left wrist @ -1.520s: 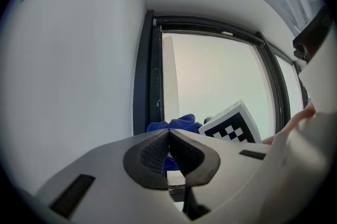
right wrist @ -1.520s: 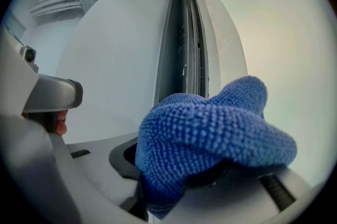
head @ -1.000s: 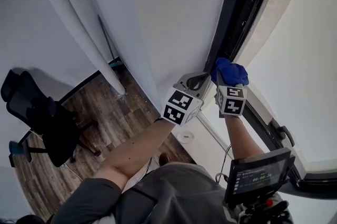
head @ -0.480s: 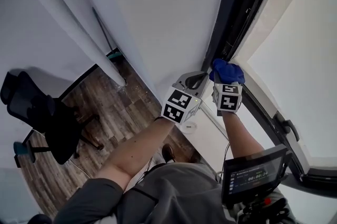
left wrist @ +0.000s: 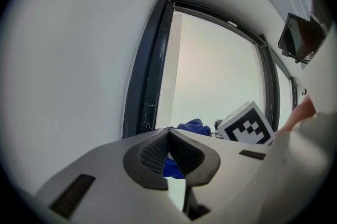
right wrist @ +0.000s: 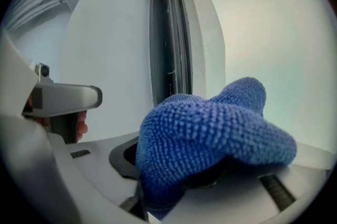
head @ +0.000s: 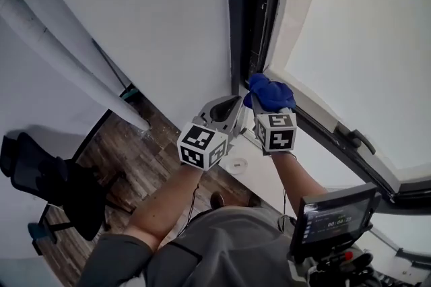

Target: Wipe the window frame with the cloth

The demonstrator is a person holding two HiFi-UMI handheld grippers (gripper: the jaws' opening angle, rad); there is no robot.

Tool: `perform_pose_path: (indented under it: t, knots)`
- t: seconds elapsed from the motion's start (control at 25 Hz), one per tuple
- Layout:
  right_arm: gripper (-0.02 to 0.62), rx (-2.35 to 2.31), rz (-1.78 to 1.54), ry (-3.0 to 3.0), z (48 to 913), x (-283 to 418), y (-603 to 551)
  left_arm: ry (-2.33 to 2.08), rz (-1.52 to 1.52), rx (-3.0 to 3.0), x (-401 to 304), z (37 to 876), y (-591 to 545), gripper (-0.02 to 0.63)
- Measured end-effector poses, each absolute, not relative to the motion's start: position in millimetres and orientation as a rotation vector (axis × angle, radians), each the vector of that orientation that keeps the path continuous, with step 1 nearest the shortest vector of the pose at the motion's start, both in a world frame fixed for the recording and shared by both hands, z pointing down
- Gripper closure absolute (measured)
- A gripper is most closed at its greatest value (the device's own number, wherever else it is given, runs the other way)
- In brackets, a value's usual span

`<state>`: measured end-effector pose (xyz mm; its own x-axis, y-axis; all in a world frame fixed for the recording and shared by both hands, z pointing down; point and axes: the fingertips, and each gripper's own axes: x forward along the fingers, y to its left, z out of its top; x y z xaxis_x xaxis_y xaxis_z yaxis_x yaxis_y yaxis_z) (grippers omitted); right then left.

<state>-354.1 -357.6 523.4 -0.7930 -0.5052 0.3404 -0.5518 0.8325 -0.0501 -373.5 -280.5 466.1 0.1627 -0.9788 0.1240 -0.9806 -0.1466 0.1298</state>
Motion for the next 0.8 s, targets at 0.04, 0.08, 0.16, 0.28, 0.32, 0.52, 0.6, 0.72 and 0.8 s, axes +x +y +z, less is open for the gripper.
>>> perform_pose_path:
  t: [0.04, 0.08, 0.16, 0.28, 0.32, 0.52, 0.6, 0.72, 0.8]
  knots:
    - [0.436, 0.814, 0.227, -2.704, 517, -346, -356, -1.917, 0.028, 2.268, -369, 463, -280, 0.601]
    - [0.435, 0.823, 0.244, -2.708, 512, -337, -354, -1.909, 0.039, 2.28, -365, 460, -278, 0.601]
    - [0.434, 0.835, 0.26, -2.72, 500, -322, -347, -1.89, 0.043, 2.298, -355, 456, -273, 0.601]
    - [0.435, 0.885, 0.235, -2.747, 474, -298, -339, -1.822, 0.037, 2.367, -336, 446, -271, 0.601]
    - [0.434, 0.906, 0.226, -2.754, 466, -290, -337, -1.79, 0.036, 2.396, -329, 443, -271, 0.601]
    - [0.436, 1.08, 0.24, -2.751, 437, -243, -322, -1.65, 0.019, 2.473, -299, 431, -265, 0.601]
    - [0.435, 1.162, 0.243, -2.744, 428, -224, -313, -1.619, 0.011, 2.484, -295, 427, -260, 0.601]
    - [0.436, 1.261, 0.255, -2.722, 419, -196, -296, -1.548, 0.001, 2.517, -285, 422, -248, 0.601]
    - [0.436, 1.342, 0.261, -2.699, 413, -174, -284, -1.516, -0.014, 2.536, -278, 418, -242, 0.601]
